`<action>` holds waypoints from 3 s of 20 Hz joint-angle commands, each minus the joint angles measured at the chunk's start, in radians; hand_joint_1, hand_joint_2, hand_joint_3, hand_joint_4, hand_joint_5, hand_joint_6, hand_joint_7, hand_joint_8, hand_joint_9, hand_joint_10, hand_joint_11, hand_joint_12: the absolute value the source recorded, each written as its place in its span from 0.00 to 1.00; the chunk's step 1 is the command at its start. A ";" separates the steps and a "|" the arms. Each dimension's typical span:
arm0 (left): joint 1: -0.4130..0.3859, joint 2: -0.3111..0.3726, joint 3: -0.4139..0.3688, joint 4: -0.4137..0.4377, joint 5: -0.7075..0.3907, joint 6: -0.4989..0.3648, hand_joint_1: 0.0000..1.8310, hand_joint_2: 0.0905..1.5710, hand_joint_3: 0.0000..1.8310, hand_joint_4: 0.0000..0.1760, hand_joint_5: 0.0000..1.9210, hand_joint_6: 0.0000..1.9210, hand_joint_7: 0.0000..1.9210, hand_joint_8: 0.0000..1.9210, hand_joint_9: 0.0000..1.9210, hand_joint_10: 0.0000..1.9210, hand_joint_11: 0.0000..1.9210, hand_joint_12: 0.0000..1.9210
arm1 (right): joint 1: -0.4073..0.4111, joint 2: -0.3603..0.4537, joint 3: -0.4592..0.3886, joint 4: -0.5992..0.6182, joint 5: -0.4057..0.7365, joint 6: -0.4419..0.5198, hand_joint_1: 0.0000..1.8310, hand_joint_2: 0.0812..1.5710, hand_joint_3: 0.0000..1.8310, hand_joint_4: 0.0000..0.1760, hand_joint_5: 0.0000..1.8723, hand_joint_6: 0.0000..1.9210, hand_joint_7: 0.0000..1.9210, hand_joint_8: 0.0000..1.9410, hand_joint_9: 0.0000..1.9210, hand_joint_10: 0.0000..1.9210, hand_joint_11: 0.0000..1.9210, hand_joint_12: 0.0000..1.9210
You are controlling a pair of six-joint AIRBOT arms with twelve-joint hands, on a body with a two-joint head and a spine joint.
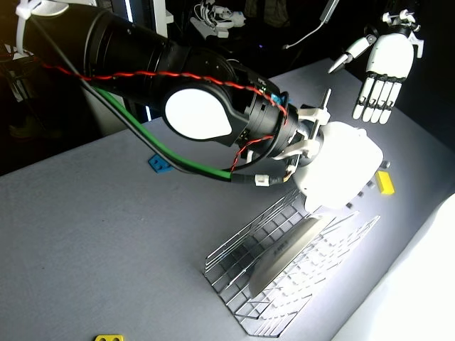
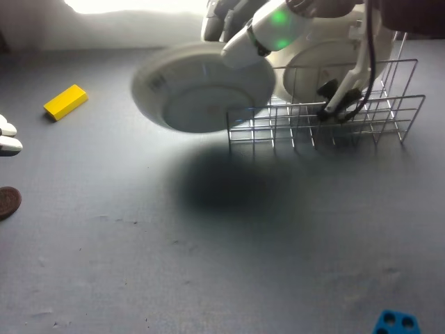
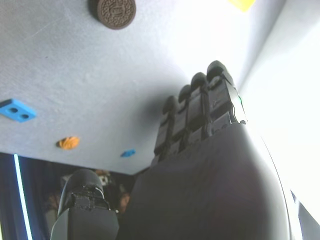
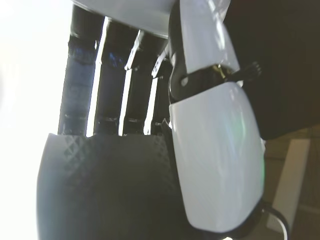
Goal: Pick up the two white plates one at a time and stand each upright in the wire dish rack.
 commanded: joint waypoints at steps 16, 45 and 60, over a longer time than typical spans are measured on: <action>-0.008 0.009 0.000 -0.058 -0.021 -0.002 0.00 0.64 0.00 0.00 0.02 0.00 0.01 0.00 0.01 0.00 0.00 0.00 | -0.005 0.030 0.018 0.034 0.163 0.010 0.76 0.67 0.00 0.00 0.51 0.50 0.54 0.46 0.52 0.54 0.48 0.55; -0.251 0.003 -0.213 0.069 -0.041 0.009 0.00 0.63 0.00 0.00 0.03 0.00 0.01 0.00 0.00 0.00 0.00 0.00 | -0.109 0.433 -0.514 0.270 0.766 -1.352 0.68 0.71 0.00 0.00 0.46 0.60 0.51 0.51 0.49 0.38 0.43 0.58; -0.313 0.020 -0.310 0.189 -0.025 0.038 0.00 0.71 0.00 0.00 0.20 0.01 0.25 0.01 0.22 0.01 0.00 0.36 | -0.136 0.459 -0.528 0.271 0.745 -1.328 0.65 0.72 0.00 0.13 0.46 0.63 0.50 0.52 0.49 0.38 0.33 0.75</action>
